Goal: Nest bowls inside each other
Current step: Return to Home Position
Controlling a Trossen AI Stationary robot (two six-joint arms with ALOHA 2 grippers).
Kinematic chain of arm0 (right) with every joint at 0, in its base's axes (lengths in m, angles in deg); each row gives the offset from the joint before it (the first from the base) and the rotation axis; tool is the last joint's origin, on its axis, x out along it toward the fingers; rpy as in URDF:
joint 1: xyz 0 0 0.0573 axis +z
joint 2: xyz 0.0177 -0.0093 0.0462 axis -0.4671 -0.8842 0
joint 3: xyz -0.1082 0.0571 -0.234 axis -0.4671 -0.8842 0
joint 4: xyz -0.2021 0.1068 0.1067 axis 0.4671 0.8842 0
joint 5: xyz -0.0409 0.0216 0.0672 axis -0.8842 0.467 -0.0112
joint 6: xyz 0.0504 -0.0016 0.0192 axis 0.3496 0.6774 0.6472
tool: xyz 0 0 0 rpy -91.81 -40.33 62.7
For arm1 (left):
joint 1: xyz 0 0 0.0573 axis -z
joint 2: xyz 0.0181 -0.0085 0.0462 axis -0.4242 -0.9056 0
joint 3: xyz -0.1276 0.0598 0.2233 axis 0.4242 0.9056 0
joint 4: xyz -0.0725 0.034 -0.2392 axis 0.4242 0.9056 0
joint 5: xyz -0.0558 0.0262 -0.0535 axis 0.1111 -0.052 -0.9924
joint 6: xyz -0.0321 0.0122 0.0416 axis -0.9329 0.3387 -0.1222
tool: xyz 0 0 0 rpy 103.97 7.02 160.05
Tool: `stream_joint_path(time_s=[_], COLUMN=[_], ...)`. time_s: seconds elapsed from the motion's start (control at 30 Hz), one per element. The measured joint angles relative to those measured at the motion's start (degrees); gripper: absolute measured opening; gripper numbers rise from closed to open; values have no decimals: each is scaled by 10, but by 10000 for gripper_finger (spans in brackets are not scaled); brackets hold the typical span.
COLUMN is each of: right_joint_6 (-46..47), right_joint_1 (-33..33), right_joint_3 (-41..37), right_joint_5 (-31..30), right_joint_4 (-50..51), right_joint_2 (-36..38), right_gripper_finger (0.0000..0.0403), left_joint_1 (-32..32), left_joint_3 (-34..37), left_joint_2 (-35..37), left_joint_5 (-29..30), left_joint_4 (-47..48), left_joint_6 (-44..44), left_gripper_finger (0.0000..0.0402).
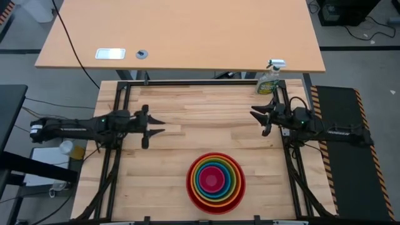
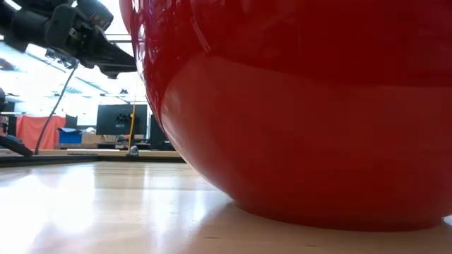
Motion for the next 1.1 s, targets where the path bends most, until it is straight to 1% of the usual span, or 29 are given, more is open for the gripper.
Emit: stream_joint_path(time_s=[0.13,0.23,0.3,0.4,0.53,0.7,0.8,0.9,1.0,1.1], right_joint_6=[2,11,16,25,29,29,32,53,64,67], right_joint_1=[0,0,0,0,-1,-1,-1,-1,-1,-1], right_joint_3=[-29,-66,-90,-112,-111,-111,-110,-110,-110,-110], right_joint_5=[-1,-8,-9,-10,-12,-23,-34,-40,-39,-39], right_joint_4=[-8,-48,-66,-66,-32,-20,-42,-69,-90,-96], right_joint_2=[29,48,60,75,89,105,111,111,111,111], right_gripper_finger=[133,133,133,133,133,133,133,133,133,133], left_joint_1=[-23,-34,-41,-48,-49,-49,-49,-49,-49,-48], left_joint_3=[53,81,91,100,100,100,100,100,101,132], left_joint_2=[65,97,109,121,126,127,127,127,127,127], left_joint_5=[0,0,2,10,14,22,22,21,7,-11], left_joint_4=[-40,-75,-76,-76,-79,-85,-88,-88,-89,-137], left_joint_6=[-29,-46,-46,-43,-15,-1,4,3,-5,-33], left_gripper_finger=[143,143,143,143,142,142,142,142,142,142])
